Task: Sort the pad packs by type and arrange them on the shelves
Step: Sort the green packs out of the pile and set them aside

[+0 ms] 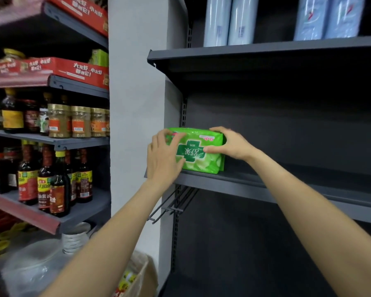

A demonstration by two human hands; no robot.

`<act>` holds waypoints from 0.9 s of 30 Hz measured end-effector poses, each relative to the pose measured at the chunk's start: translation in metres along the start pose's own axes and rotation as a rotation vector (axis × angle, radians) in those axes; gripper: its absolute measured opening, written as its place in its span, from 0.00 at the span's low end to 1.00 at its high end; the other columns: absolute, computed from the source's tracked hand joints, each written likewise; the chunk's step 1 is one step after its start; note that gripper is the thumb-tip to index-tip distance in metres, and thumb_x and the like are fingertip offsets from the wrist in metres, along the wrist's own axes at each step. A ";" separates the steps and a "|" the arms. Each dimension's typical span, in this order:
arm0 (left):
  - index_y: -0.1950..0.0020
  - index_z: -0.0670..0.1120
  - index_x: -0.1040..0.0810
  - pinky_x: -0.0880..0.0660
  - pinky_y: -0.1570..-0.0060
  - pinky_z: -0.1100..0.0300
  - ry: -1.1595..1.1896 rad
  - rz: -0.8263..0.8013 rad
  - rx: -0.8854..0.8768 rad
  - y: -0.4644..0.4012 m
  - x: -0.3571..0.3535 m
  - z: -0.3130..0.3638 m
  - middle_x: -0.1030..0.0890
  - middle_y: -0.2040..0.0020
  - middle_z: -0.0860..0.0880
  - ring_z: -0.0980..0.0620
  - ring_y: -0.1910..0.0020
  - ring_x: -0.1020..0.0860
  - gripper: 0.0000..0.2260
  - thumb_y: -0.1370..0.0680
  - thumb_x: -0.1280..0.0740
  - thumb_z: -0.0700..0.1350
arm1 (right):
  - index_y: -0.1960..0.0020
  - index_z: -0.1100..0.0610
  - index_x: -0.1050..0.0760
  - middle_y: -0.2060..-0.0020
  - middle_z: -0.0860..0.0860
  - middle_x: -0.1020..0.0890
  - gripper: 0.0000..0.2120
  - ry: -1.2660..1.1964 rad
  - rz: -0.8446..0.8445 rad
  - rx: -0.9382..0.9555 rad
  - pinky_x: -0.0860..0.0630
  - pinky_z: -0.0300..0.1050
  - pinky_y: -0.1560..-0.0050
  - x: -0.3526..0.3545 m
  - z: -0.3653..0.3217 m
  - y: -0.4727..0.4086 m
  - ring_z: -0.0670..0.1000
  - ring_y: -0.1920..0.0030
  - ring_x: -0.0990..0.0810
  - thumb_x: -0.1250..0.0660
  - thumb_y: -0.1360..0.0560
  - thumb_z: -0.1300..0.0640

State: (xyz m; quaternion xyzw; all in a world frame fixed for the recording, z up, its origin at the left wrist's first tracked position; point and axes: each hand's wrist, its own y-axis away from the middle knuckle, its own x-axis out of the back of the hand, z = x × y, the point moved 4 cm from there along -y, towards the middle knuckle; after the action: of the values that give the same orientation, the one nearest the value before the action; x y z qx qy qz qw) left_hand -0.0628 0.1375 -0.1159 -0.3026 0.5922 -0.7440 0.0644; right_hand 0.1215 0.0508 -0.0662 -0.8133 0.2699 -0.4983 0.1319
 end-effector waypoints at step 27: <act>0.39 0.48 0.24 0.31 0.49 0.53 0.289 -0.109 0.150 -0.023 -0.059 -0.013 0.19 0.46 0.50 0.47 0.46 0.24 0.12 0.20 0.41 0.47 | 0.33 0.51 0.32 0.36 0.52 0.27 0.23 0.635 0.387 0.173 0.35 0.50 0.38 -0.024 -0.019 -0.043 0.55 0.36 0.31 0.35 0.24 0.45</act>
State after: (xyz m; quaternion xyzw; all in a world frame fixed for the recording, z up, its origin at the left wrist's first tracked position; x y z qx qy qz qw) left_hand -0.0157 0.1817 -0.1181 -0.2185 0.5209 -0.8242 -0.0397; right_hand 0.1098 0.1010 -0.0543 -0.5382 0.4028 -0.7124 0.2016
